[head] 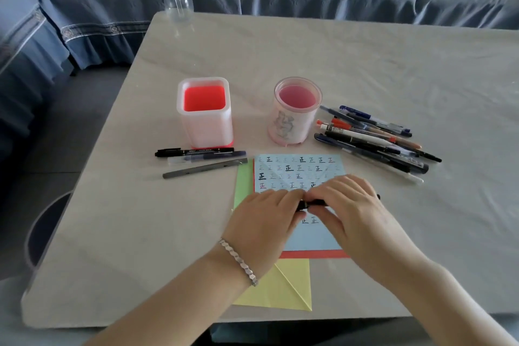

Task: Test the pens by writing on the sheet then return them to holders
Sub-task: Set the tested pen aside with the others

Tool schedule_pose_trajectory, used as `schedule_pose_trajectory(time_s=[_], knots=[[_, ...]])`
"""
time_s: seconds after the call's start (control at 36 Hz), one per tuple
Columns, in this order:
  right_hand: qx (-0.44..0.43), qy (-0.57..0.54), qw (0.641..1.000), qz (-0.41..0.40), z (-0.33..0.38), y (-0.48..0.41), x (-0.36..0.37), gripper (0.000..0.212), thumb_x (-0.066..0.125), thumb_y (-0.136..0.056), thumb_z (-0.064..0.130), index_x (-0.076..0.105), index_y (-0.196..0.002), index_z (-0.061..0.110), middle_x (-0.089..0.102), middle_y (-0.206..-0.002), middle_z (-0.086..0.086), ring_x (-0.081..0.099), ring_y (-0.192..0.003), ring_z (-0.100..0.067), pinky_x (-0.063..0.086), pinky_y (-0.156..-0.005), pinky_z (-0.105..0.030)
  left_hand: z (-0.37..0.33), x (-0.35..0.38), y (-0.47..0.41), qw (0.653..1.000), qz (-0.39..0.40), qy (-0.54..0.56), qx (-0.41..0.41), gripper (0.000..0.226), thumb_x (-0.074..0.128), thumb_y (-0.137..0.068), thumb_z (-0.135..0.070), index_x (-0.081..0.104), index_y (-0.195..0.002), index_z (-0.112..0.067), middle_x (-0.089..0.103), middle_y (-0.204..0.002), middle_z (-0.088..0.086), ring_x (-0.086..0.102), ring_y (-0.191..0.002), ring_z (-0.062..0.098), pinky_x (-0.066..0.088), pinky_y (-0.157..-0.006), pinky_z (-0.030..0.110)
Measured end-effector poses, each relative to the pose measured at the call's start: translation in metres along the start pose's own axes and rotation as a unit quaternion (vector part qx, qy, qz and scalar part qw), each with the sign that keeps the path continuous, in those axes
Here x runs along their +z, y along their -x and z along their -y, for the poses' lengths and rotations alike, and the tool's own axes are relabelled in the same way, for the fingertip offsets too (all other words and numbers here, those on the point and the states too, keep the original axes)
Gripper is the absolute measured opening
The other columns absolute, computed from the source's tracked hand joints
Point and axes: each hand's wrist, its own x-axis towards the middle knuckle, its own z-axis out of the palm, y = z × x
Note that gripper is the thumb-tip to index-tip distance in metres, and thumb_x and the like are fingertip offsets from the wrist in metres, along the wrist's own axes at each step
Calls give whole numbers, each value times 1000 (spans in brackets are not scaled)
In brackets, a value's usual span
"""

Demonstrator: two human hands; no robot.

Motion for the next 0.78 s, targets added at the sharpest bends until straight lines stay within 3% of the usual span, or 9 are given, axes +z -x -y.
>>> schedule_pose_trajectory(time_s=[0.06, 0.11, 0.19, 0.28, 0.33, 0.39, 0.5, 0.61, 0.78], knots=[[2, -5, 998, -62, 3, 2, 3, 23, 50, -85, 30, 67, -90, 15, 63, -90, 5, 48, -97, -12, 35, -91, -20, 1, -2, 2, 1000, 15, -6, -26, 24, 36, -87, -31, 58, -88, -19, 58, -66, -10, 57, -56, 12, 42, -51, 23], [46, -4, 987, -152, 5, 3, 5, 21, 55, -83, 28, 66, -91, 13, 59, -98, 0, 44, -103, -19, 26, -97, -12, -1, -9, 5, 995, 33, 26, -86, 27, 35, -93, -32, 56, -89, -17, 52, -63, -11, 51, -53, 12, 38, -48, 24], [187, -78, 949, -243, 8, 5, 4, 29, 60, -77, 35, 54, -102, 21, 50, -97, 8, 40, -92, -12, 29, -86, -9, 2, -10, 14, 980, 24, 119, -160, 13, 35, -99, -30, 47, -97, -23, 43, -61, -11, 43, -54, 8, 32, -49, 21], [327, -301, 875, -193, 12, 1, 2, 35, 72, -74, 35, 47, -99, 32, 51, -77, 9, 44, -66, -4, 39, -63, -9, 0, -13, 18, 956, 19, 233, -175, 8, 43, -96, -26, 44, -92, -34, 44, -54, -12, 42, -48, 6, 30, -45, 16], [341, -452, 817, -109, 17, 0, 3, 25, 67, -75, 30, 54, -95, 24, 50, -60, 3, 42, -50, -5, 36, -48, -12, -1, -16, 18, 949, 40, 269, -159, 11, 47, -95, -23, 51, -93, -32, 46, -56, -14, 42, -49, 3, 29, -47, 13], [333, -537, 773, -61, 25, -2, 8, 10, 59, -79, 21, 57, -80, 12, 45, -51, 1, 37, -44, -7, 30, -43, -12, -5, -17, 18, 955, 59, 260, -131, 11, 47, -94, -24, 58, -98, -23, 51, -66, -14, 48, -60, 0, 32, -53, 10], [365, -529, 764, -58, 40, -3, 24, 27, 60, -85, 19, 51, -62, 8, 40, -43, 1, 33, -39, -9, 29, -40, -14, -10, -15, 17, 944, 84, 296, -117, 16, 43, -91, -27, 58, -91, -23, 63, -83, -10, 58, -77, 3, 44, -65, 15], [360, -486, 792, -85, 44, -5, 31, 38, 58, -87, 21, 40, -56, 9, 35, -36, 7, 32, -37, -8, 28, -40, -15, -10, -16, 20, 936, 78, 321, -123, 23, 46, -96, -26, 48, -80, -41, 59, -66, -20, 50, -51, 0, 32, -50, 9], [327, -538, 771, -96, 43, -3, 36, 45, 54, -90, 7, 35, -50, 18, 33, -38, 9, 29, -37, -7, 29, -40, -17, -7, -18, 22, 926, 84, 349, -117, 11, 47, -88, -39, 55, -81, -39, 64, -69, -15, 45, -43, 4, 31, -48, 9]])
